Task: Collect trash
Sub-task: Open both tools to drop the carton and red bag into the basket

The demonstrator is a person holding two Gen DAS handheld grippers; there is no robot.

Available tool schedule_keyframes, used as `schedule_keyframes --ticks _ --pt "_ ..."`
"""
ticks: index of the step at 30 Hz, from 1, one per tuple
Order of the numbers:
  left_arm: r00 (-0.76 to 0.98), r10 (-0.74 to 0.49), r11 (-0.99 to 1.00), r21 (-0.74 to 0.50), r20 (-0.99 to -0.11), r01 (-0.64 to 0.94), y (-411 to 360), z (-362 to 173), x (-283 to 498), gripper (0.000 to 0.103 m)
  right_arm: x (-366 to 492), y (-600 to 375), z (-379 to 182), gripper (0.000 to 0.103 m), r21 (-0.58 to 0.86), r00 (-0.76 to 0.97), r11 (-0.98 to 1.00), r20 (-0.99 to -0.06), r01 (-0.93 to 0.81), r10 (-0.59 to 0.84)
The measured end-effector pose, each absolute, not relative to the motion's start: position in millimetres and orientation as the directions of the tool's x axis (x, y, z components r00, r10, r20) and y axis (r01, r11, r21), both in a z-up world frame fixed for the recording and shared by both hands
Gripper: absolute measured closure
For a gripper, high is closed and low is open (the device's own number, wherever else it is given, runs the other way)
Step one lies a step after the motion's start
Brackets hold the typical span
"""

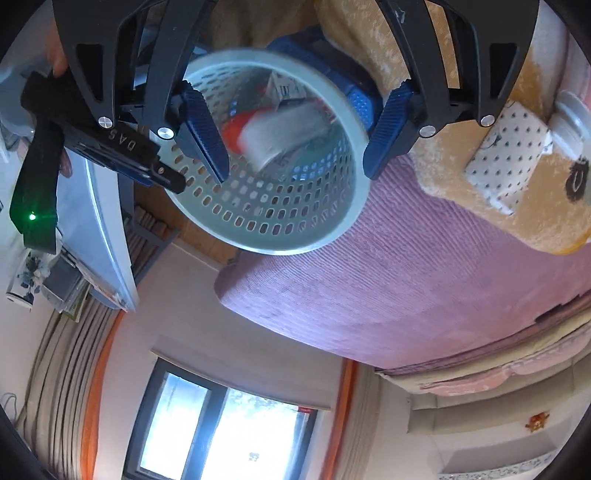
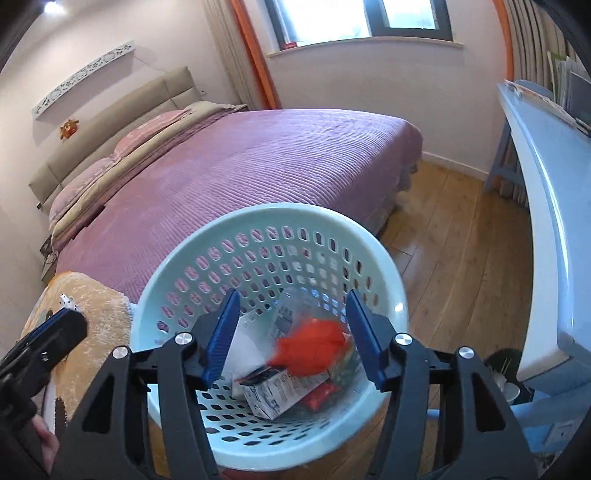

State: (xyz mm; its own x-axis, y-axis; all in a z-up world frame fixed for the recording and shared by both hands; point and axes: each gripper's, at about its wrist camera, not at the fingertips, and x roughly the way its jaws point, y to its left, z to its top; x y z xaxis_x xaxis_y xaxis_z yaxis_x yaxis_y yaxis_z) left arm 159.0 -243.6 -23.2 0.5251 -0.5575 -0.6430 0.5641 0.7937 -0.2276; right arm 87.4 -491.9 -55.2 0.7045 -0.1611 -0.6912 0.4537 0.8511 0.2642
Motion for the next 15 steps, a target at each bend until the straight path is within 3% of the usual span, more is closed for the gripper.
schedule_keyframes --ticks 15 --pt "0.658 -0.516 0.844 -0.193 -0.548 0.5 -144.8 16.0 96.7 0.029 77.3 -408.2 -20.0 0.043 0.298 0.765 0.907 -0.643 0.298 -0.04"
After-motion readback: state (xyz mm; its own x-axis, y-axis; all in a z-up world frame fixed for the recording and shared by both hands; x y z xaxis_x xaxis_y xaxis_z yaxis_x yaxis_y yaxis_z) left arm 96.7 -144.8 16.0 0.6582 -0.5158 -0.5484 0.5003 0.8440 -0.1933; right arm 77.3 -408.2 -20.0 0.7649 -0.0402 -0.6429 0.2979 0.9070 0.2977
